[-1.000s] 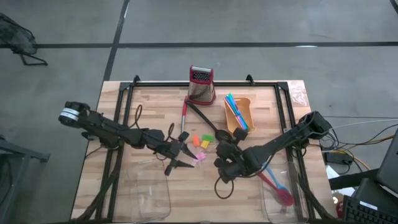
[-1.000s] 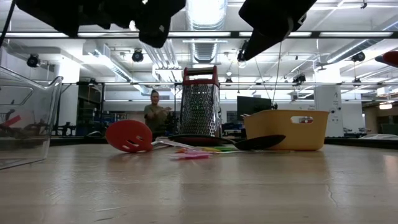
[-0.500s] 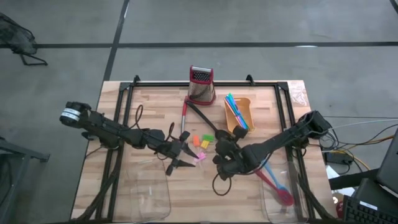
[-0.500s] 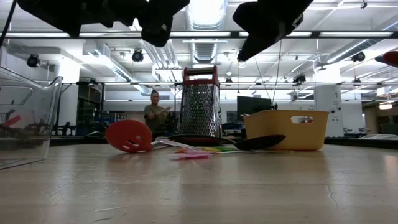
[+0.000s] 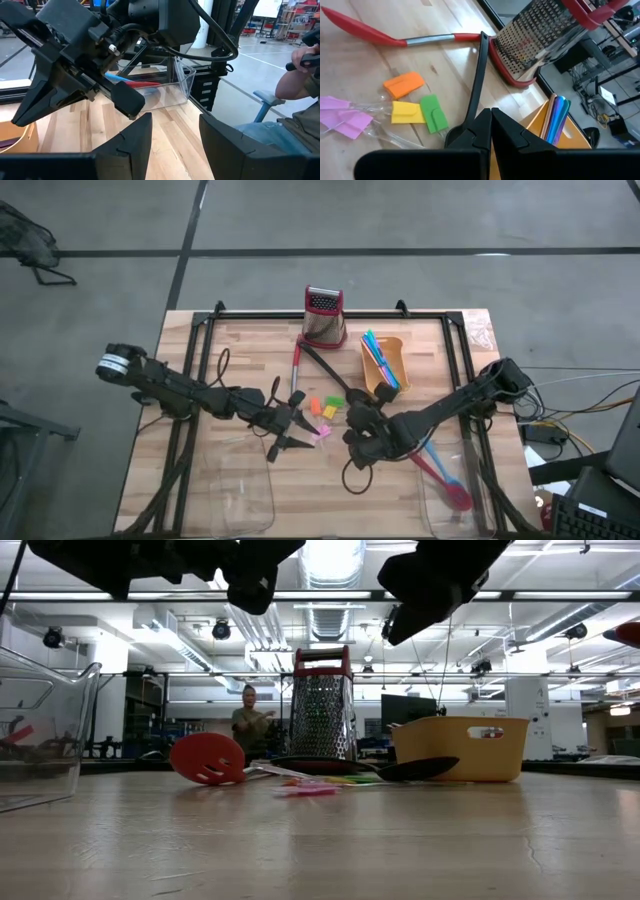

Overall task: Pick & Place Kitchen Items
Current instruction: Put the black draining spoon into the right transparent bin

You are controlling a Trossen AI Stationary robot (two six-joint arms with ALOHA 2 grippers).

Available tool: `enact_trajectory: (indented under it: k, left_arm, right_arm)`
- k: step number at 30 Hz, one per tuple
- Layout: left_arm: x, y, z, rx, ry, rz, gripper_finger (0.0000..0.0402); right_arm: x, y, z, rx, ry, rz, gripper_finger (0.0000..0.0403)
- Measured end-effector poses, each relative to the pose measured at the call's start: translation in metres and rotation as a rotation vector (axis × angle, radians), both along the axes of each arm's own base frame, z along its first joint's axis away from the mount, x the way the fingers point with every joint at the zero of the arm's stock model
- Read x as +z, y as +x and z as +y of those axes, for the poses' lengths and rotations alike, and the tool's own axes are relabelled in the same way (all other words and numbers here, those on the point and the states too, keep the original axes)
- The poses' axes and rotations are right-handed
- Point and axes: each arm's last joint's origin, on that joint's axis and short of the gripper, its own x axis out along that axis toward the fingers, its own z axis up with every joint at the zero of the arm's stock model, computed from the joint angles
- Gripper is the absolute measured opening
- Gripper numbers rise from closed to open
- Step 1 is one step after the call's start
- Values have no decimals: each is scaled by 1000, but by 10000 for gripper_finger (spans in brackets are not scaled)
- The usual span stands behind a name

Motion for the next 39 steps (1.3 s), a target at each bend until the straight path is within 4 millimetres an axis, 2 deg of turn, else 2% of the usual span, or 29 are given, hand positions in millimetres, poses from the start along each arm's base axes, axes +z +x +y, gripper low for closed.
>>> enact_trajectory:
  k: [4, 7, 15, 19, 24, 29, 32, 36, 39]
  left_arm:
    - [0, 0, 0, -1, -42, 21, 170]
    - [1, -1, 0, -2, -65, 29, 170]
    - [7, -6, 0, -14, -72, 31, 170]
    - [13, -14, -3, -41, -92, 41, 170]
    - [24, -26, -7, -72, -69, 1, 170]
    - [23, -29, -9, -74, -59, 33, 170]
    - [22, -29, -9, -61, -59, 33, 170]
    - [21, -28, -8, -47, -58, 36, 170]
    - [22, -28, -8, -47, -59, 33, 170]
  right_arm:
    - [0, 1, -1, 27, 0, 41, 8]
    - [-2, 5, -6, 48, 65, 78, 8]
    - [-10, 28, -29, 233, 184, 160, 8]
    - [-7, 40, -58, 295, 317, 178, 8]
    - [7, 52, -107, 291, 468, 116, 8]
    - [8, 53, -156, 199, 507, 88, 13]
    - [8, 51, -180, 210, 617, 46, 31]
    - [9, 49, -197, 179, 645, 11, 68]
    - [9, 49, -200, 188, 635, 9, 105]
